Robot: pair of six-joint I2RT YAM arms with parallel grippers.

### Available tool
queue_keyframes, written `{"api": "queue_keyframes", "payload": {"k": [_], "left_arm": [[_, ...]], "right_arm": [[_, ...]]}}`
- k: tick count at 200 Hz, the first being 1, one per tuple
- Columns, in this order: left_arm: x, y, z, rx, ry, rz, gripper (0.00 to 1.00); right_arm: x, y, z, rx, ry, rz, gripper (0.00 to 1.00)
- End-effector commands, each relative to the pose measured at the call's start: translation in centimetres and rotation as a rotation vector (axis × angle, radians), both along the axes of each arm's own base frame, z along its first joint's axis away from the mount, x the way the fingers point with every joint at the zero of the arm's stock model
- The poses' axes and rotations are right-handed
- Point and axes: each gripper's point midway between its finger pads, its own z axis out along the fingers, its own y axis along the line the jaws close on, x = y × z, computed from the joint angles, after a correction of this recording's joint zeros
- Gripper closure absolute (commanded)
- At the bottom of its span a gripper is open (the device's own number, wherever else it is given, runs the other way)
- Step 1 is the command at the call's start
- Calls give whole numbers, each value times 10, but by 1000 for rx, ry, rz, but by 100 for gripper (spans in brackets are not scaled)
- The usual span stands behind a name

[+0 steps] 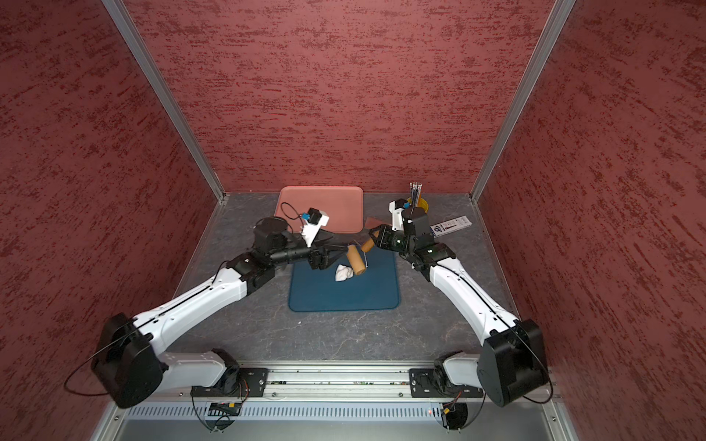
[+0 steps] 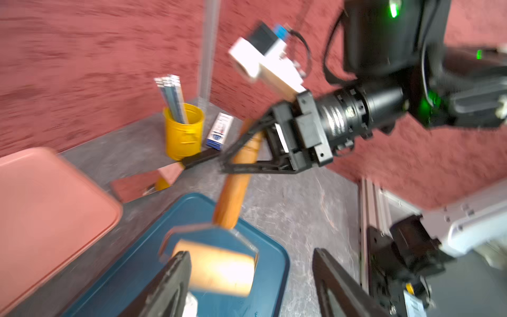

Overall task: Roll out the dumpling wrappers from the dough
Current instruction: Pick up the rolling pin from the center of the board, then flatten out the dough on the work surface.

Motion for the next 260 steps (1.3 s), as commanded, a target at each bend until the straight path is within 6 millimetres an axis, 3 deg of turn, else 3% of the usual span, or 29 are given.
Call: {"api": "queue_keyframes", "payload": {"k": [1,26,48,68,70,104,118,144,217,260], "left_arm": [[16,51,-41,23,234,303,37],[9,107,-101,213,449,583,41],[-4,136,-147,281,623,686,44],[-14,150,-176,305,720,745,46],[-15,151,-179,308,728,750,46],[-17,154,-211,358,809,755,48],[-16,155,-220,378,827,757,49],[-16,161,-233,372,852,785,51],[-12,160,-255,432,892,771,64],[-14,161,-261,455,893,794,75]], "right_arm": [[12,-22,3,-66,-15,-126,100],[11,-2,7,-73,-25,-140,100],[11,18,0,-110,-13,-167,100],[10,42,0,-145,-1,-136,100],[12,45,-7,-158,12,-135,100],[16,77,-6,-162,1,-120,100],[20,86,-6,-202,-1,-114,100],[27,83,-15,-277,-2,-156,100],[20,66,-66,-452,78,-140,100],[8,84,-94,-439,132,-74,100]]}}
